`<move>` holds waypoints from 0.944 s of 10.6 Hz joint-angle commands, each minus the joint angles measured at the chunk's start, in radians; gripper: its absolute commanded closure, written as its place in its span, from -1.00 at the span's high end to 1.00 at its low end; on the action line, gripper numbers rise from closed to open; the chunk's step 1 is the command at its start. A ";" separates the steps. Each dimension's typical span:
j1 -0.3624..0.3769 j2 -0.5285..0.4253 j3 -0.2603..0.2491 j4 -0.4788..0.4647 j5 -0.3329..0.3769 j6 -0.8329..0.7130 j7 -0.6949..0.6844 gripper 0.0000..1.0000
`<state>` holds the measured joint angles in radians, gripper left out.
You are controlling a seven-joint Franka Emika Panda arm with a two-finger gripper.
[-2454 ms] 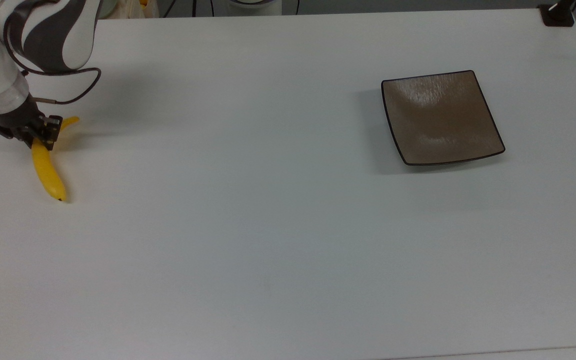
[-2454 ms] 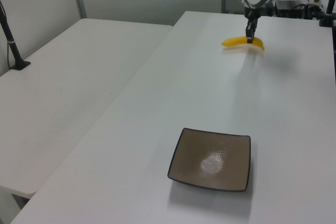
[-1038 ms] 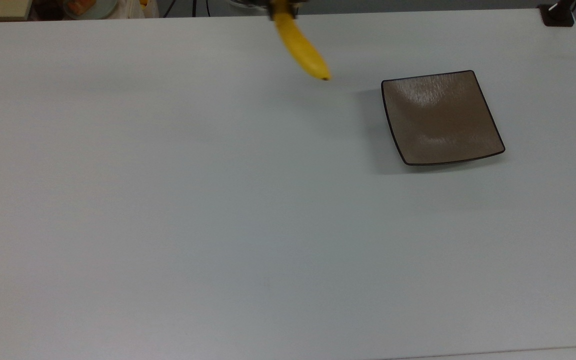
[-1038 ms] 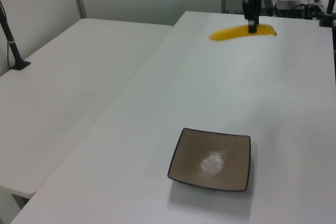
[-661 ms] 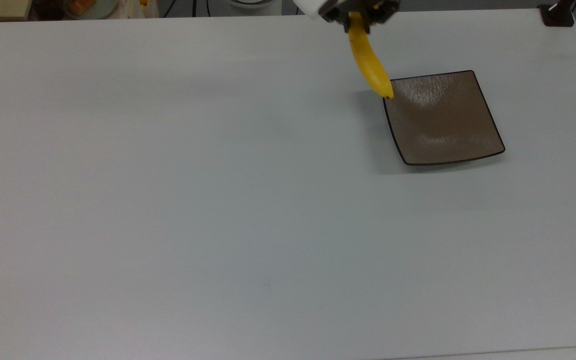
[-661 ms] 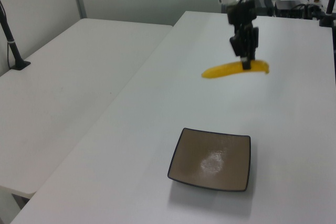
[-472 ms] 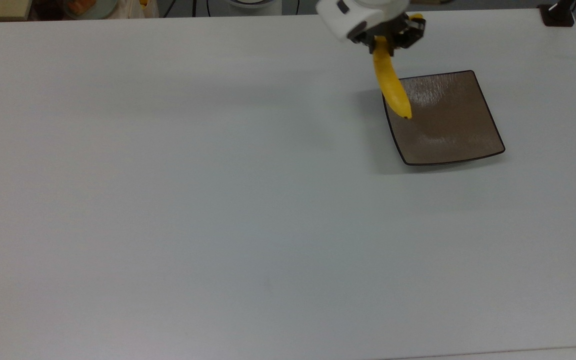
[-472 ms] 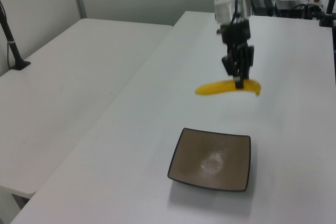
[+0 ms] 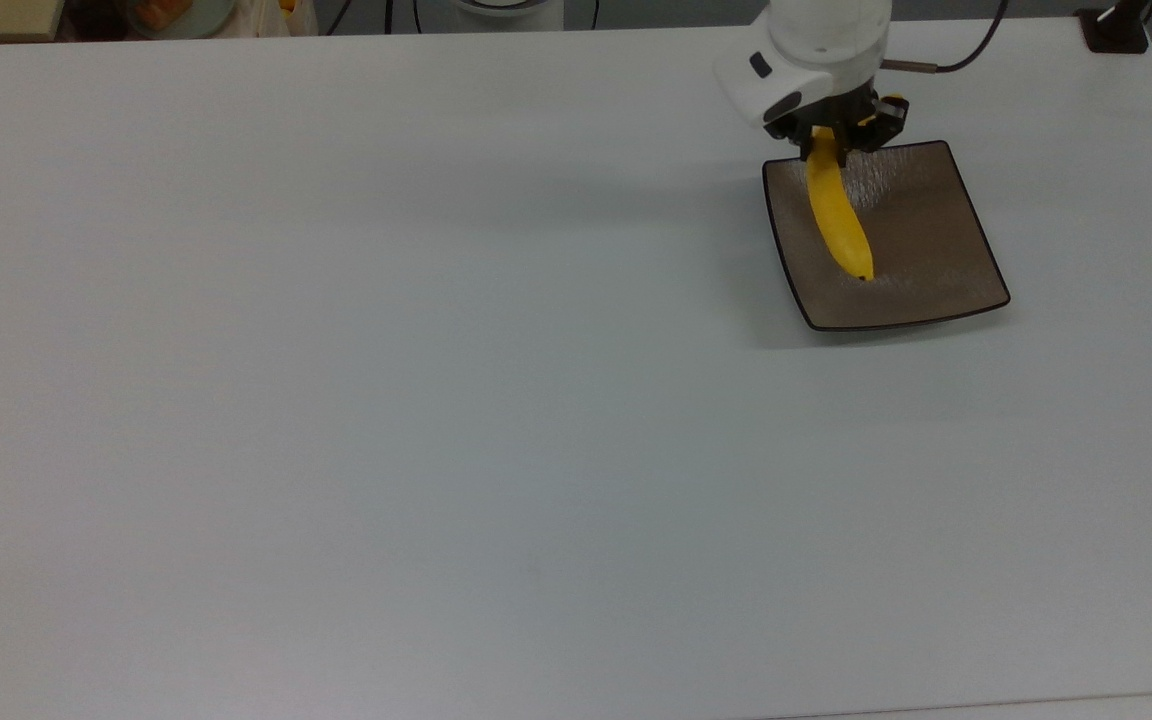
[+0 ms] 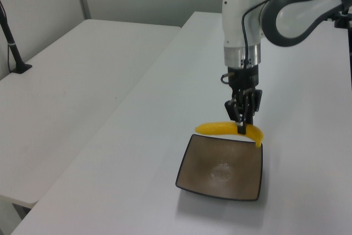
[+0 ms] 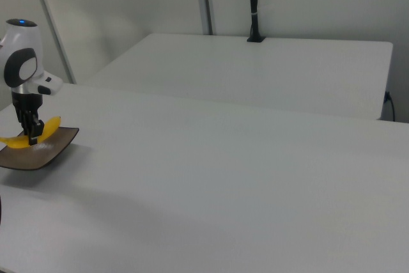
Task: Bananas placed on a ceramic plate
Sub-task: 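Lower the banana onto the plate and open the gripper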
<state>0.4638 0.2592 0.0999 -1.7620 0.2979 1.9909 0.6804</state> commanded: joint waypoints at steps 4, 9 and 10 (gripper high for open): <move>0.061 0.080 -0.003 -0.017 -0.060 0.158 0.106 -0.76; 0.064 0.054 -0.003 -0.019 -0.065 0.149 0.102 1.00; 0.055 0.017 -0.003 -0.022 -0.066 0.137 0.102 1.00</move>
<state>0.5172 0.3482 0.1008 -1.7626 0.2518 2.1265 0.7622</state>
